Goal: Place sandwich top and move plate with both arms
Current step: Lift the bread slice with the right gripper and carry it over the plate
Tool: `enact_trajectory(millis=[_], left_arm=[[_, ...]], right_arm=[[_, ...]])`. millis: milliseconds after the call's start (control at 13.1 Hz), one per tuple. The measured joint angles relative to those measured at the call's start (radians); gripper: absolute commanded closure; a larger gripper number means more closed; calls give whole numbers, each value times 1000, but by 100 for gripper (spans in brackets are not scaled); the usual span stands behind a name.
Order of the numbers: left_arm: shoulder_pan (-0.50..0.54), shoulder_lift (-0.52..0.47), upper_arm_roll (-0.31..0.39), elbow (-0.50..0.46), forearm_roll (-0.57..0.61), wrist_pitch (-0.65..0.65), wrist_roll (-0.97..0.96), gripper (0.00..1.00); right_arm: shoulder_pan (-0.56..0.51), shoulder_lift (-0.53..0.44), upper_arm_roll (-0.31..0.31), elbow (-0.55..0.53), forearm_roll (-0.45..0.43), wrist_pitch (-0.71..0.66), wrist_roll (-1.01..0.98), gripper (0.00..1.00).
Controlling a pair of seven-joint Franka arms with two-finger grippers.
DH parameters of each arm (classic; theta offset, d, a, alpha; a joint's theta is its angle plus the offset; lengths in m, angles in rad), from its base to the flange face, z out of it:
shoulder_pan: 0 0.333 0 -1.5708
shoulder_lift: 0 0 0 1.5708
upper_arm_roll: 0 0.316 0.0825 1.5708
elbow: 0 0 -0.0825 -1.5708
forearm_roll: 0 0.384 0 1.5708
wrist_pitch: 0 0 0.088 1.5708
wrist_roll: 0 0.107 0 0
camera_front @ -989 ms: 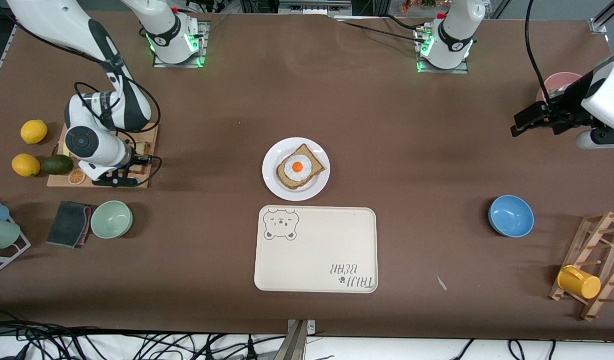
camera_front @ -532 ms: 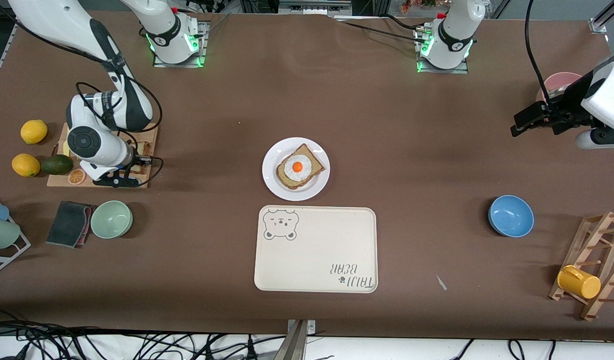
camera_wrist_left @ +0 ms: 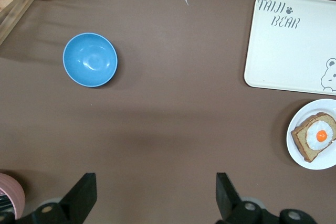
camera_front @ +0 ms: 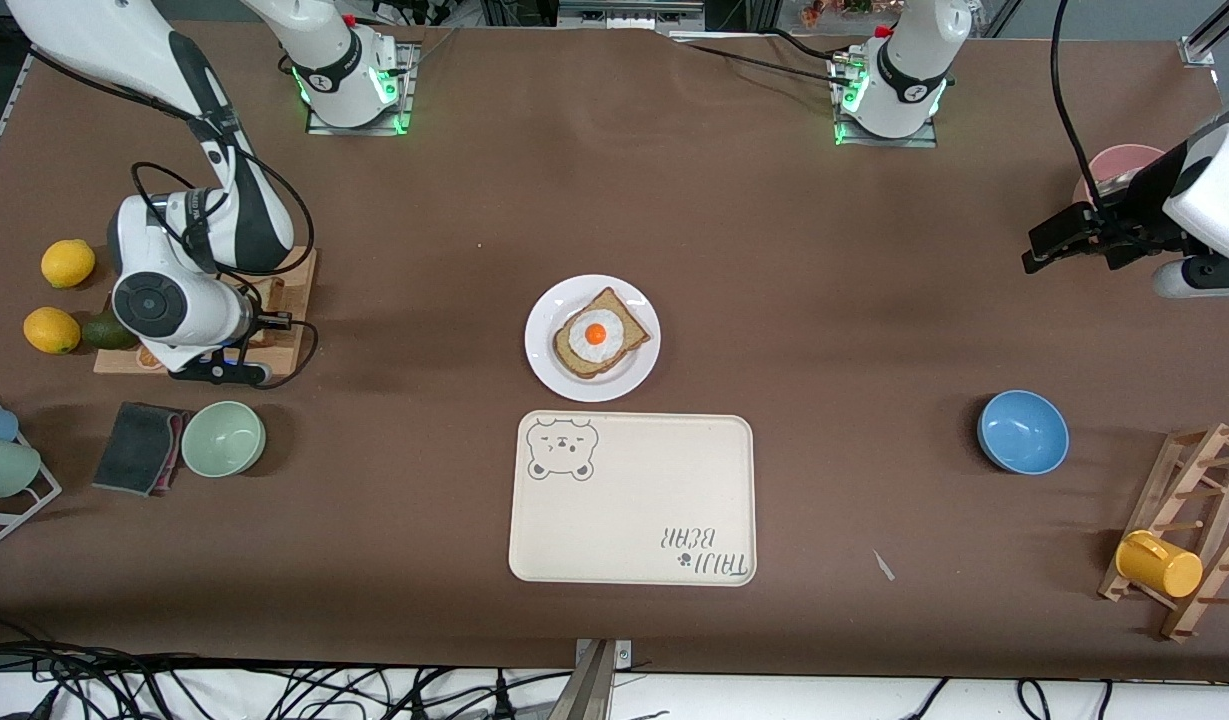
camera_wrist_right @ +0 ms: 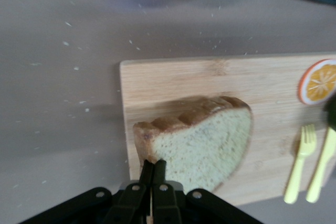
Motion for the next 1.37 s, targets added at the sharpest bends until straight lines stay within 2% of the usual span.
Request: enact_trajectory(millis=[380,609,989,1369], left_arm=[[0,0,0,0,0,0,0,0],[0,0,0,0,0,0,0,0],[0,0,0,0,0,0,0,0],[0,0,0,0,0,0,0,0]], right_arm=[[125,1,6,199,6,-251,78,100],[242,5,9,328,65,-399,205,100],[402,49,11,429,240,-422,424,100],[557,127,12,577,334,-391,595,100]])
